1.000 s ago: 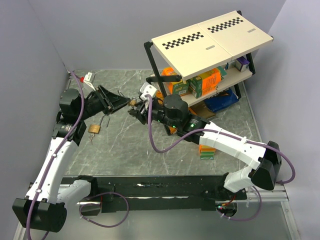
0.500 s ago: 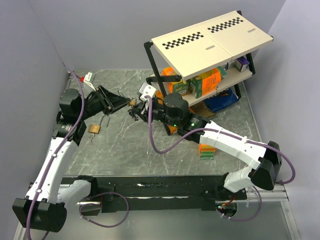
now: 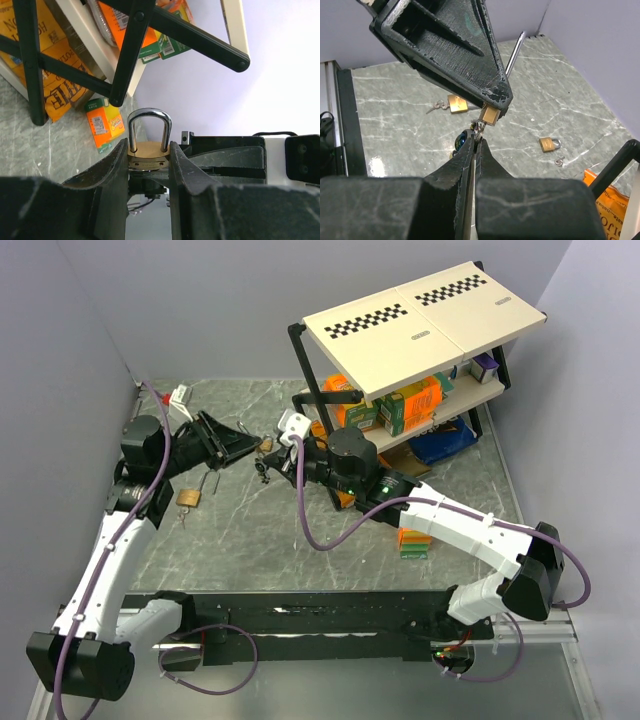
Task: Lock with the key
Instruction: Lock the lock, then place the lock at the center of the board.
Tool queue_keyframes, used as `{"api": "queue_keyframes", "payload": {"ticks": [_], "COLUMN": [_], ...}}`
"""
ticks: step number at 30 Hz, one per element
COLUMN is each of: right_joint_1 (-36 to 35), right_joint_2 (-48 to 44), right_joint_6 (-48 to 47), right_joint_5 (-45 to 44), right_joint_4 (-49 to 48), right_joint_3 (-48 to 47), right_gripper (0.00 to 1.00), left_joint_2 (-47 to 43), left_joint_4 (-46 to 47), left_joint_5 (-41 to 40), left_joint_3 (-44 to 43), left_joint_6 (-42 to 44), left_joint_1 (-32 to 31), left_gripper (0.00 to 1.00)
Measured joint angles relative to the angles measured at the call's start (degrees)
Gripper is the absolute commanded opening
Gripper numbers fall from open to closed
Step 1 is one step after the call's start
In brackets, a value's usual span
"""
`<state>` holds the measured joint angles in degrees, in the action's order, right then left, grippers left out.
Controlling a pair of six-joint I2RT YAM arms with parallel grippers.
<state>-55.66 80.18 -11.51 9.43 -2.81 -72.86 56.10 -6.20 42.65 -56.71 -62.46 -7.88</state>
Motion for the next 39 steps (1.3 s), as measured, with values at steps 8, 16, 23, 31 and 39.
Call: {"api": "queue_keyframes", "payload": {"ticks": [8, 16, 23, 31, 39], "right_joint_1": [0.0, 0.04, 0.04, 0.04, 0.04], "right_joint_2": [-4.22, -8.96, -10.93, -10.8, -9.6], "right_joint_6": [-0.35, -0.09, -1.03, -2.56, -3.48], "right_joint_5": [0.11, 1.36, 4.42, 6.4, 6.4], "right_joint_4": [0.13, 2.58, 6.12, 9.64, 11.34], "right_joint_3": [6.75, 10.27, 10.32, 10.29, 10.25], "right_gripper": [0.0, 0.0, 0.0, 0.0, 0.0], "left_joint_2": [2.82, 7.69, 25.29, 45.81, 62.29], "left_joint_4": [-0.92, -5.03, -20.09, -31.87, -34.4], "left_joint_5": [0.55, -1.53, -10.69, -23.3, -31.39], "left_joint_3": [-3.26, -9.38, -23.89, -33.57, -46.77], "left_joint_6": [0.07, 7.21, 30.95, 47.08, 52.92], "left_joint_1": [3.56, 4.61, 4.81, 4.94, 4.98], "left_gripper": [0.01, 0.01, 0.01, 0.01, 0.01]}}
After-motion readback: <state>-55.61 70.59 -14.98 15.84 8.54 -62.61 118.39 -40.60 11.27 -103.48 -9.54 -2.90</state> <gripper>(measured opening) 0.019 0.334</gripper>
